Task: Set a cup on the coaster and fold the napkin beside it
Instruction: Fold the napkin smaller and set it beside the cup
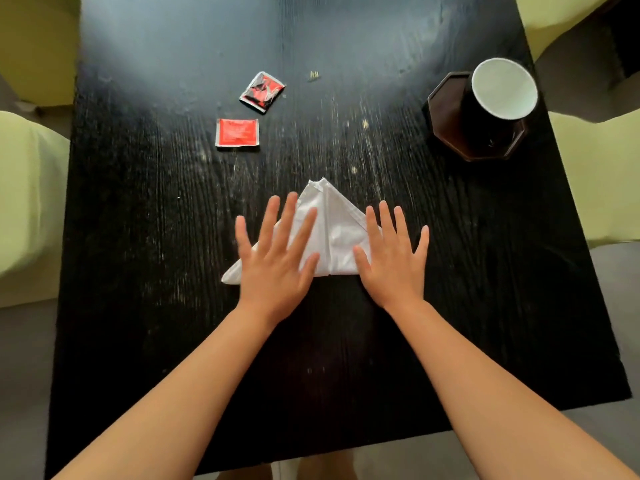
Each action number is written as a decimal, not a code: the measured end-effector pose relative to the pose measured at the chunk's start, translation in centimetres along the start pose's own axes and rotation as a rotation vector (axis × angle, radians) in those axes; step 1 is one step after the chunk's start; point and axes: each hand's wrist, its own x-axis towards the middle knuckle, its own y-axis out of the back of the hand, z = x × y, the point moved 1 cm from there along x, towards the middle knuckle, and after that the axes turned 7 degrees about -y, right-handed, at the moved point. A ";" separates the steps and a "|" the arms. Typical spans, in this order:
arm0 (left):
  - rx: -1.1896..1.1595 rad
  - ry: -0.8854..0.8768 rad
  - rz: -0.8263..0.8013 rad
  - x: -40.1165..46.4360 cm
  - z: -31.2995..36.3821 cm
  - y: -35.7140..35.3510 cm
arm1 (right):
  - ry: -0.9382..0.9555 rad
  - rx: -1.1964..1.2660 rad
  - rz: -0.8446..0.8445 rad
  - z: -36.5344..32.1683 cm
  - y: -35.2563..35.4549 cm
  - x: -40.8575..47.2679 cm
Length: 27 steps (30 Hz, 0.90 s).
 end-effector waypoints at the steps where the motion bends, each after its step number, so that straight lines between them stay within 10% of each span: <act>1: -0.009 -0.031 0.014 0.9 0.9 -0.3 | 0.003 0.005 0.005 0.0 -0.1 0.0; 19: -0.008 0.178 -0.138 0.2 -2.0 -1.8 | 0.062 0.016 -0.010 1.2 0.3 -0.3; 27: -0.097 0.094 -0.078 -1.7 3.6 -1.8 | -0.199 0.201 0.084 3.9 3.0 -2.5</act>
